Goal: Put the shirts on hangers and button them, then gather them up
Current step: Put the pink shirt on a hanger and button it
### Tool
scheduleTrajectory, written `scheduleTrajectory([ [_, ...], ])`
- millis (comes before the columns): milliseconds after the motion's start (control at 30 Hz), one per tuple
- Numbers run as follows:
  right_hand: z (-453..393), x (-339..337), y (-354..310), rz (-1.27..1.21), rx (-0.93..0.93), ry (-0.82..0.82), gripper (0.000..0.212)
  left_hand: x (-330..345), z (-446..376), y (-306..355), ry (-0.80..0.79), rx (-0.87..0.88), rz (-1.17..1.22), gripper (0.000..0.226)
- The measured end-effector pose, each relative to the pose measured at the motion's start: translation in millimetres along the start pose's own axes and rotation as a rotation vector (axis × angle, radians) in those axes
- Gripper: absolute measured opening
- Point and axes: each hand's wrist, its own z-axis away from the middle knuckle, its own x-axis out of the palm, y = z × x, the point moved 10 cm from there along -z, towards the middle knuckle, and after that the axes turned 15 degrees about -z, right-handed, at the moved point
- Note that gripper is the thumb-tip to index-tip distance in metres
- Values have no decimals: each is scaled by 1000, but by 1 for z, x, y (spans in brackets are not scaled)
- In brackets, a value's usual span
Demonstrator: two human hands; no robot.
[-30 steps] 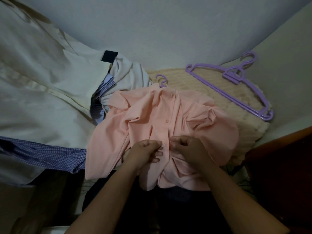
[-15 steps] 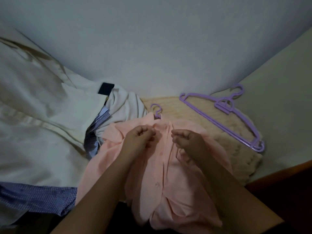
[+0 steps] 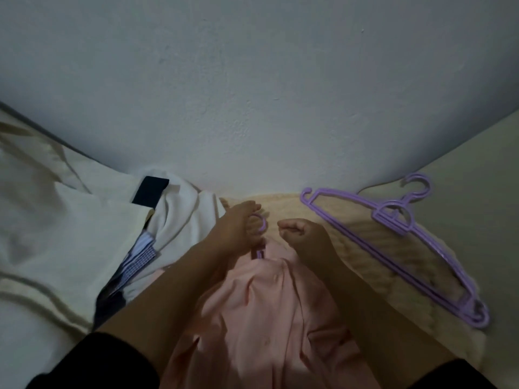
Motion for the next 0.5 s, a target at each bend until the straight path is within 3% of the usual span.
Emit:
scheduleTrajectory([
  [67,-4,0,8,-20,14,2,21,23,-13,-9,-149,8,-38,95],
  [167,-8,-2,16,-55,19,1,21,42,-22,-21,-269,-1,-39,106],
  [333,-11,-4,15,-86,8,-2,21,39,-28,-25,-245,34,-99,93],
  [500,-7,-7,10,-98,-5,4,20,44,-29,-23,-317,59,-153,101],
])
